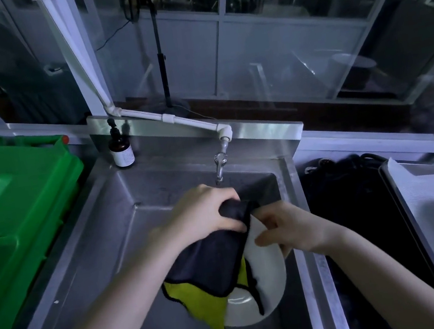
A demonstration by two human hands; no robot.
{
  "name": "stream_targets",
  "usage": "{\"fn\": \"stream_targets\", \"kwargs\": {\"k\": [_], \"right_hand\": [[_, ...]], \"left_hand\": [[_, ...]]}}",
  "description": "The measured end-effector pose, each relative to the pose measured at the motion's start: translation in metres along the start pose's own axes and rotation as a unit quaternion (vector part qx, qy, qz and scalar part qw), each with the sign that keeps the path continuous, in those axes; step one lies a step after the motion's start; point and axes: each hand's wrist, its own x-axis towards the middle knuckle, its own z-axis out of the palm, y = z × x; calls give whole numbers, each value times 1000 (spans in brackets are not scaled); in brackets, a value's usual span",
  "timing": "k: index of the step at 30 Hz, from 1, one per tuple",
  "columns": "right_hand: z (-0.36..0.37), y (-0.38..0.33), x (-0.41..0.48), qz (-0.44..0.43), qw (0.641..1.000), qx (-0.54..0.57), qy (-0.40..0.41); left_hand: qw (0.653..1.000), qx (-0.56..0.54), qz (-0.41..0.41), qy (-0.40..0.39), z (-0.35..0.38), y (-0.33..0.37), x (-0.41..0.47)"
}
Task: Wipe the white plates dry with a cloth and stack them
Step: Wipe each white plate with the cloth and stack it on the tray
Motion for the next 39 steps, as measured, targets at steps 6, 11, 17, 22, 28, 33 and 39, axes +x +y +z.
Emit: {"fn": "stream_targets", "kwargs": {"k": [6, 11, 17, 22, 28, 33, 39], "right_hand": [[-23, 11, -15, -7, 996, 72, 46], [-28, 11, -13, -19, 993, 80, 82], [-16, -12, 3, -16, 997, -77, -2], [-23, -5, 3, -15, 999, 3, 31], [-6, 19, 11, -14, 952, 223, 207], [27, 35, 7, -5, 931, 301, 207], [-19, 6, 9, -71, 957, 79, 268]], "left_hand": [[964, -207, -120, 116, 7, -26, -29], [953, -201, -175, 141, 9, -31, -30], [997, -80, -20, 4, -5, -23, -11], [964, -217, -110, 109, 7, -38, -20], [685, -536, -395, 294, 65, -26, -39], [673, -548, -403, 291, 65, -27, -36], [877, -333, -239, 251, 24, -23, -31]]}}
